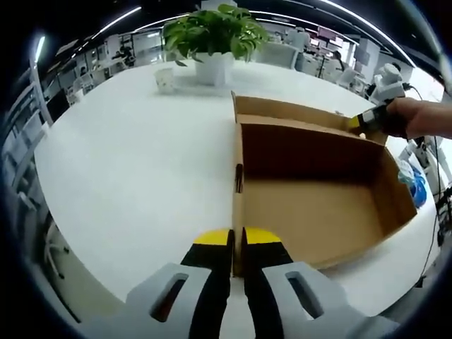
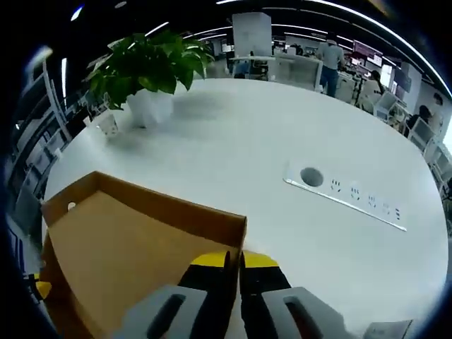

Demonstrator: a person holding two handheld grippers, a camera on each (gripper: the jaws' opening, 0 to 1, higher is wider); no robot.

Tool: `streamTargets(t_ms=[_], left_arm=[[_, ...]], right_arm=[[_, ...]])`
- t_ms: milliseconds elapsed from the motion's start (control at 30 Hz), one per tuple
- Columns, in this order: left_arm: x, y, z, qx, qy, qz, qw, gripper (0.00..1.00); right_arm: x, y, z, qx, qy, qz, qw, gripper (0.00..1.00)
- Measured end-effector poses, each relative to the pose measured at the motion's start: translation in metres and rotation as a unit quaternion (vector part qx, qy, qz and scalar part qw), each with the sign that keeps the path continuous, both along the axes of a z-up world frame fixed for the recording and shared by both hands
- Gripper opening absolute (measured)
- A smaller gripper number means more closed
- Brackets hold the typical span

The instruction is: Operate the shoe box by opening the lid, removing the specified soft item, and placing it in the target area until the item is outside and the box remains undamaged.

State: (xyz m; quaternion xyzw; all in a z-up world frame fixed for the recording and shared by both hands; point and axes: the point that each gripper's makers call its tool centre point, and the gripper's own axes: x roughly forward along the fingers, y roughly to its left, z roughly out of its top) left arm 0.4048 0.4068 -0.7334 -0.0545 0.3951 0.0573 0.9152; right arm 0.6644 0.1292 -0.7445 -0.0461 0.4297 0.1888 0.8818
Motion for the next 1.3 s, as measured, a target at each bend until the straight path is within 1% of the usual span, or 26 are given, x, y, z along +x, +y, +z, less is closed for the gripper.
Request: streamTargets(t_ms=[567,700,733,1033,1300], left_arm=[[0.000,-0.001,0.000,0.009,0.000,-0.008,0.9999,0.03],[0.000,-0.001,0.000,0.003,-0.003,-0.003,1.0000,0.03],[0.000,-0.001,0.000,0.004,-0.003,-0.004,1.0000,0.03],[0.001,-0.002,0.000,0.015,-0.003,-0.012,0.9998,0.03],[0.001,-0.002,0.000,0.009,-0.004,-0.009,0.9999,0.03]], right_arm=[[-0.004,-0.003,0.035,0.007,-0.031,0.015,0.9994,0.00],[-0.005,-0.005,0.043,0.012,-0.040,0.019,0.9990,0.00],[-0.005,-0.006,0.048,0.016,-0.043,0.018,0.9988,0.00],[-0.009,-0.008,0.070,0.026,-0.060,0.024,0.9976,0.00],[-0.016,-0.009,0.089,0.026,-0.080,0.035,0.9959,0.00]])
